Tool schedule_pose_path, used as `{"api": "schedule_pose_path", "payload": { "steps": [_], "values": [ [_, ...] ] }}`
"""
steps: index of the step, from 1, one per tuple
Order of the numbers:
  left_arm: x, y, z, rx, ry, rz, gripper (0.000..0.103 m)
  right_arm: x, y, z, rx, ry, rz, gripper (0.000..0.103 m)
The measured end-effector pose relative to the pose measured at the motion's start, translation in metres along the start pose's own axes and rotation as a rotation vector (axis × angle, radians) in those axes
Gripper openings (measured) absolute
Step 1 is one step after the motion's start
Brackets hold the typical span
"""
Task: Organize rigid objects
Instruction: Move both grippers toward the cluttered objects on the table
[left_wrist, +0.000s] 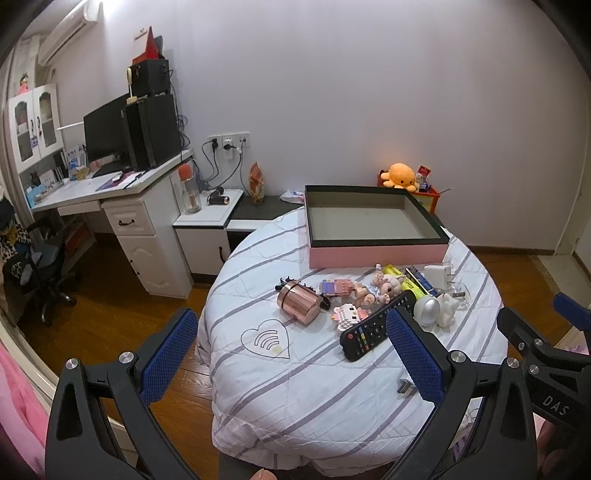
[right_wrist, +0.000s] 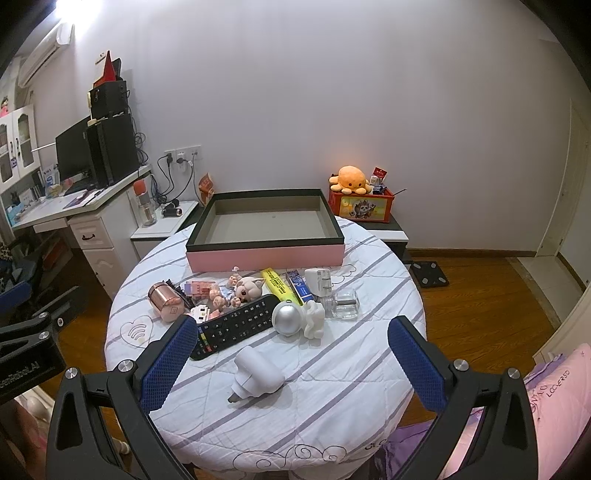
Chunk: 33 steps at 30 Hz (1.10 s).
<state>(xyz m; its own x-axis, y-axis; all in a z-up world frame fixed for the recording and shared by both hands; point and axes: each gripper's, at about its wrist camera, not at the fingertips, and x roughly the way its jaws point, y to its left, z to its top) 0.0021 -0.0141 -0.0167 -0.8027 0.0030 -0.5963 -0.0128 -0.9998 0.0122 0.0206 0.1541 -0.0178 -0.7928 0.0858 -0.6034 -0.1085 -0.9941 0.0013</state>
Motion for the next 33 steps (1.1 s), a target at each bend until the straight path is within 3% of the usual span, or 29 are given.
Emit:
{"api": "schedule_pose_path", "payload": {
  "steps": [19, 33],
  "values": [
    [0.000, 0.000, -0.006, -0.013, 0.006, 0.003, 0.103, -0.004, -0.006, 0.000, 0.008, -0.008, -0.006, 0.103],
    [0.024, 0.019, -0.008, -0.044, 0.030, 0.000, 0.103, 0.023, -0.019, 0.002, 0.027, 0.031, -0.008, 0.103]
  ]
}}
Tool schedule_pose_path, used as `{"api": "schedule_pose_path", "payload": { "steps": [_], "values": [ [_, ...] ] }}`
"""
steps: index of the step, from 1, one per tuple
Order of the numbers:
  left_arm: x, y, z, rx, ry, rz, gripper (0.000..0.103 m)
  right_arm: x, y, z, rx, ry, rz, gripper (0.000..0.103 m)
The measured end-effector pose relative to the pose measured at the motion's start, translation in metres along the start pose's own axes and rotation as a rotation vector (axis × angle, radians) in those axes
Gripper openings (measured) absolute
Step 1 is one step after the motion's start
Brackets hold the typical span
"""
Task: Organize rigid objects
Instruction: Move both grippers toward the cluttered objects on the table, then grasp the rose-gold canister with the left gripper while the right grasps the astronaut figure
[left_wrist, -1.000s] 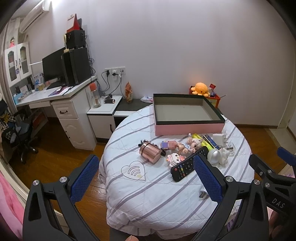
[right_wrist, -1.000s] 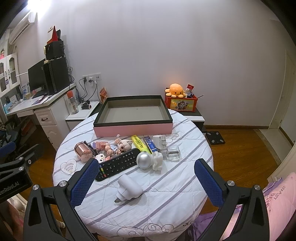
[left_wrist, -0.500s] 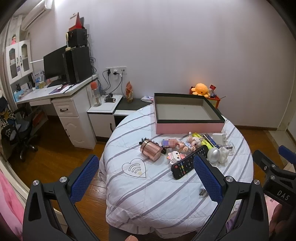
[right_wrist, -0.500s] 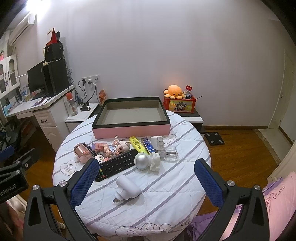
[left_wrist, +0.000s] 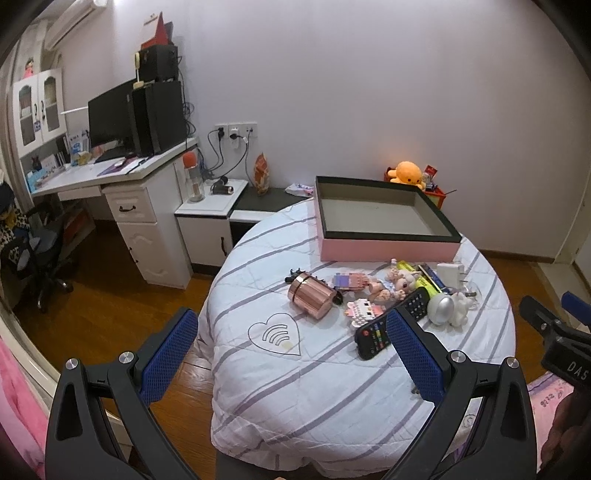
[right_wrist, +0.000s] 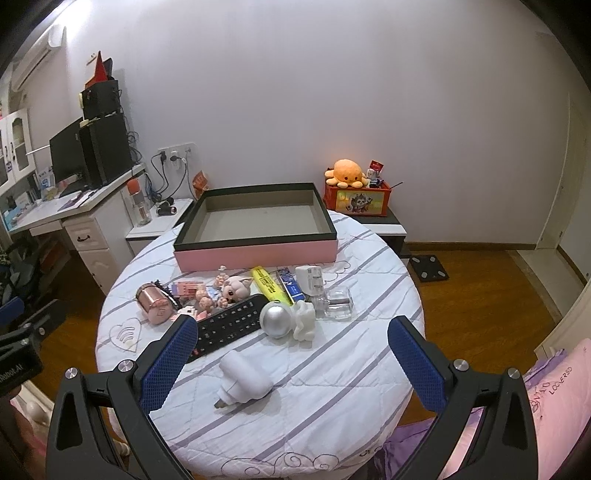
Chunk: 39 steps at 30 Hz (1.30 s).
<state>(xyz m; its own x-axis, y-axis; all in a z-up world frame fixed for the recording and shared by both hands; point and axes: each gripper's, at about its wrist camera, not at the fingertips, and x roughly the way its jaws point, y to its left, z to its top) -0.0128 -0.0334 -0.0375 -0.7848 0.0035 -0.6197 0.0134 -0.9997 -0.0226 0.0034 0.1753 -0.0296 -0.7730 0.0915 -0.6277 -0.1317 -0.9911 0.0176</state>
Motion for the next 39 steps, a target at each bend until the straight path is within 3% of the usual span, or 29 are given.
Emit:
{"api": "schedule_pose_path", "payload": {
  "steps": [11, 24, 39],
  "values": [
    [0.054, -0.006, -0.006, 0.075, 0.039, -0.015, 0.103, 0.038, -0.015, -0.004, 0.017, 0.058, -0.004, 0.103],
    [0.130, 0.004, -0.006, 0.075, 0.105, -0.053, 0.103, 0.110, -0.008, -0.007, 0.005, 0.162, 0.017, 0.103],
    [0.206, -0.001, -0.013, 0.155, 0.222, -0.149, 0.103, 0.173, -0.010, -0.016, 0.015, 0.280, 0.055, 0.102]
  ]
}}
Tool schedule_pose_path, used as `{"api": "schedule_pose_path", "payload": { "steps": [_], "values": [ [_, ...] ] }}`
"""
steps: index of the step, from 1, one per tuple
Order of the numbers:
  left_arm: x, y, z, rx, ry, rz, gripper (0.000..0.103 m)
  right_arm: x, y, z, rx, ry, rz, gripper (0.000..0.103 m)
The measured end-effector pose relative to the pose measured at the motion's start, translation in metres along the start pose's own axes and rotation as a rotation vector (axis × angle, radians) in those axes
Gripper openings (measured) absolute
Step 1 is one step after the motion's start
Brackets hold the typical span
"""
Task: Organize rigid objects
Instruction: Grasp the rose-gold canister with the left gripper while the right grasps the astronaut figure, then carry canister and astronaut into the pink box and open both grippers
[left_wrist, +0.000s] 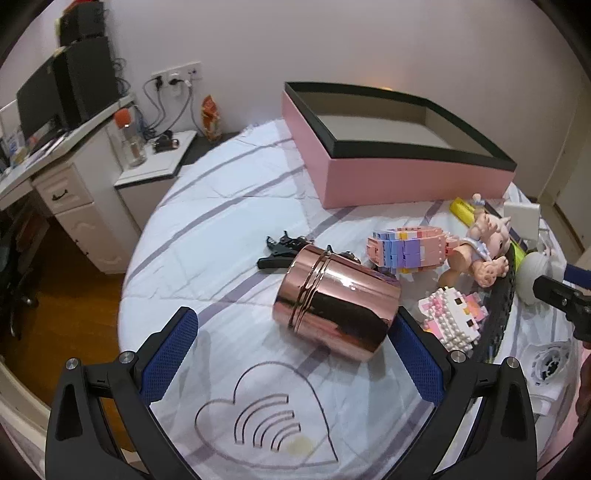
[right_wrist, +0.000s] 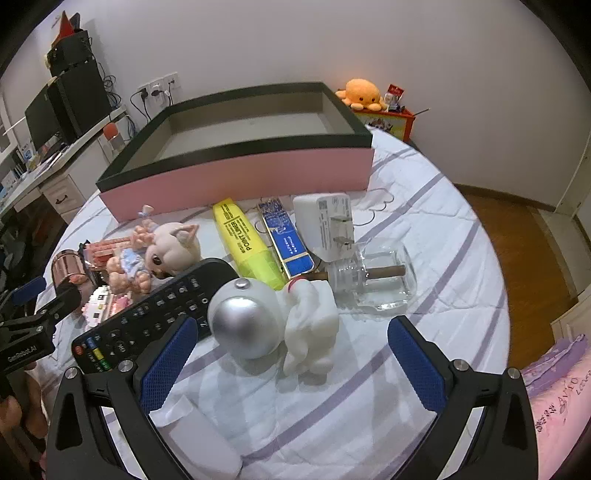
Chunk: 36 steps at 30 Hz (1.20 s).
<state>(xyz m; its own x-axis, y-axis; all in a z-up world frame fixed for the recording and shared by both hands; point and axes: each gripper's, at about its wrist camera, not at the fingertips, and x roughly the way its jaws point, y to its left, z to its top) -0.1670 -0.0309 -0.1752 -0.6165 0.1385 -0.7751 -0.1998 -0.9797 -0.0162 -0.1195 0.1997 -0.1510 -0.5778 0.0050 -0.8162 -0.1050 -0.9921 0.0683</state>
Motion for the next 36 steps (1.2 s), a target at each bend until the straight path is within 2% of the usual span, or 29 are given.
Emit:
{"api": "schedule_pose_path", "payload": {
  "steps": [3, 5, 8, 10, 11, 18, 21, 23, 29, 32, 34, 36],
  "values": [
    [0.006, -0.001, 0.000, 0.000, 0.020, -0.031, 0.102, 0.006, -0.002, 0.001, -0.002, 0.000, 0.019, 0.097],
    [0.008, -0.002, 0.001, 0.001, 0.025, -0.044, 0.095, 0.009, -0.002, 0.001, -0.009, 0.002, 0.040, 0.092],
    [0.007, -0.005, 0.000, 0.022, 0.022, -0.055, 0.084, 0.014, -0.001, -0.001, -0.014, 0.015, 0.079, 0.073],
    [0.006, -0.008, 0.000, 0.037, 0.017, -0.071, 0.065, 0.015, 0.003, -0.001, -0.036, 0.013, 0.071, 0.072],
    [0.005, -0.009, -0.001, 0.043, 0.017, -0.074, 0.060, 0.014, 0.003, -0.002, -0.041, 0.009, 0.072, 0.072],
    [0.000, 0.010, -0.003, -0.045, 0.003, -0.168, 0.060, 0.006, -0.006, -0.004, -0.015, 0.000, 0.118, 0.072],
    [-0.008, 0.014, -0.004, -0.053, -0.010, -0.158, 0.059, -0.002, -0.007, -0.005, -0.006, -0.006, 0.141, 0.072],
    [-0.016, 0.015, -0.004, -0.051, -0.022, -0.148, 0.055, -0.012, -0.005, -0.004, -0.009, -0.016, 0.153, 0.072],
    [-0.040, 0.017, 0.010, -0.035, -0.060, -0.128, 0.055, -0.042, 0.004, 0.015, -0.039, -0.072, 0.218, 0.072],
    [-0.032, 0.019, 0.015, -0.040, -0.044, -0.120, 0.054, -0.047, 0.011, 0.026, -0.061, -0.100, 0.220, 0.072],
    [-0.029, 0.022, 0.017, -0.060, -0.043, -0.146, 0.054, -0.047, 0.012, 0.030, -0.064, -0.106, 0.230, 0.072],
    [-0.028, 0.019, 0.021, -0.046, -0.050, -0.131, 0.054, -0.048, 0.015, 0.035, -0.076, -0.114, 0.223, 0.072]
  ]
}}
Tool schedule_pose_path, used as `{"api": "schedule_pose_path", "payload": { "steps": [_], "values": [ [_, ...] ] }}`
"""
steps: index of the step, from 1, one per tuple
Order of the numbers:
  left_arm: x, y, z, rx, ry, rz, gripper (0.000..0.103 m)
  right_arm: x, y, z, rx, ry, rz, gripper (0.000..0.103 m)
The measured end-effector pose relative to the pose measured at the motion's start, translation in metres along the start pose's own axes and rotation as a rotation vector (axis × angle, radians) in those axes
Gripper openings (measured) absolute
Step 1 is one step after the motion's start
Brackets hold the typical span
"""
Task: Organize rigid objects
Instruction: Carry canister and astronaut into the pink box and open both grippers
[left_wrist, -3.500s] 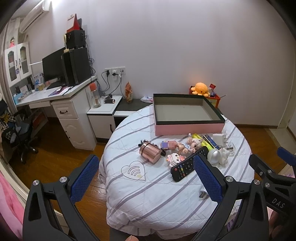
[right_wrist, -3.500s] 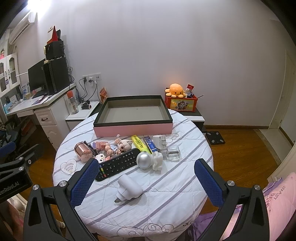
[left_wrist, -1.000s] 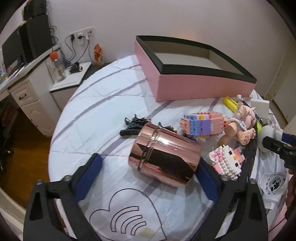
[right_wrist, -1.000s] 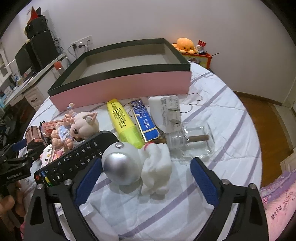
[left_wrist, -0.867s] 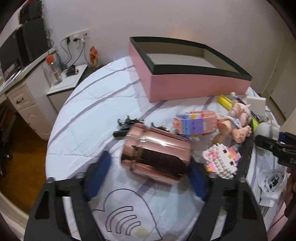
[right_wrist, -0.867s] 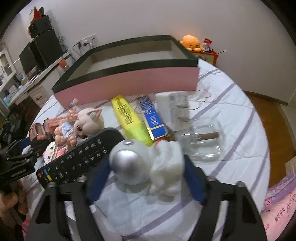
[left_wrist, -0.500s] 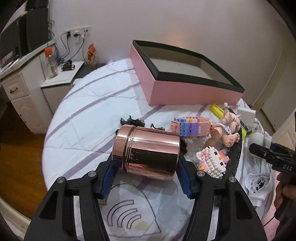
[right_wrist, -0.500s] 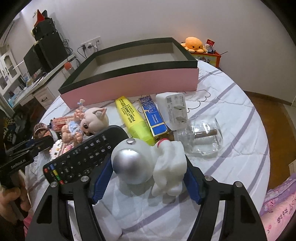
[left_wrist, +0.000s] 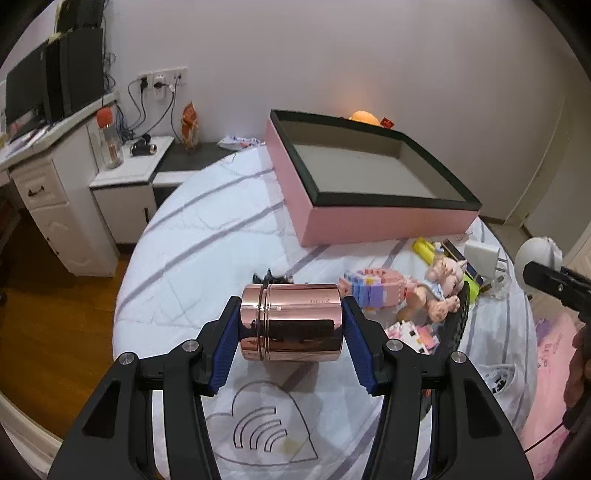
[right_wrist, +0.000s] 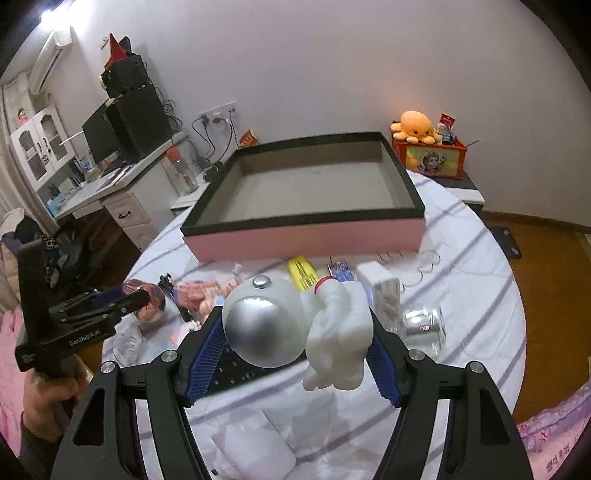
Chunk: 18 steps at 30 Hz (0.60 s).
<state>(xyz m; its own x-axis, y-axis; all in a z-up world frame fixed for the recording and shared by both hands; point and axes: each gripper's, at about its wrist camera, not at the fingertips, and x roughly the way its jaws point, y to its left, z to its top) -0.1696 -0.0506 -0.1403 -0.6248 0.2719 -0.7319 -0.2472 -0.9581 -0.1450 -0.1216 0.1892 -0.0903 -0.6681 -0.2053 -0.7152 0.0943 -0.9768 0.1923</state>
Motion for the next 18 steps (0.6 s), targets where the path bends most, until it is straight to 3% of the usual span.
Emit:
{"api": "schedule_pose_path", "payload": {
  "steps": [3, 12, 18],
  "values": [
    [0.014, -0.003, -0.001, 0.017, 0.052, 0.006, 0.054, 0.003, 0.000, 0.003, -0.004, 0.001, 0.000, 0.072],
    [0.039, -0.004, -0.006, 0.016, 0.074, 0.022, 0.055, 0.018, 0.000, -0.004, 0.011, 0.041, 0.015, 0.072],
    [0.022, 0.000, -0.006, -0.028, 0.039, -0.022, 0.054, 0.016, -0.004, 0.001, 0.008, 0.033, 0.013, 0.072]
  ]
}}
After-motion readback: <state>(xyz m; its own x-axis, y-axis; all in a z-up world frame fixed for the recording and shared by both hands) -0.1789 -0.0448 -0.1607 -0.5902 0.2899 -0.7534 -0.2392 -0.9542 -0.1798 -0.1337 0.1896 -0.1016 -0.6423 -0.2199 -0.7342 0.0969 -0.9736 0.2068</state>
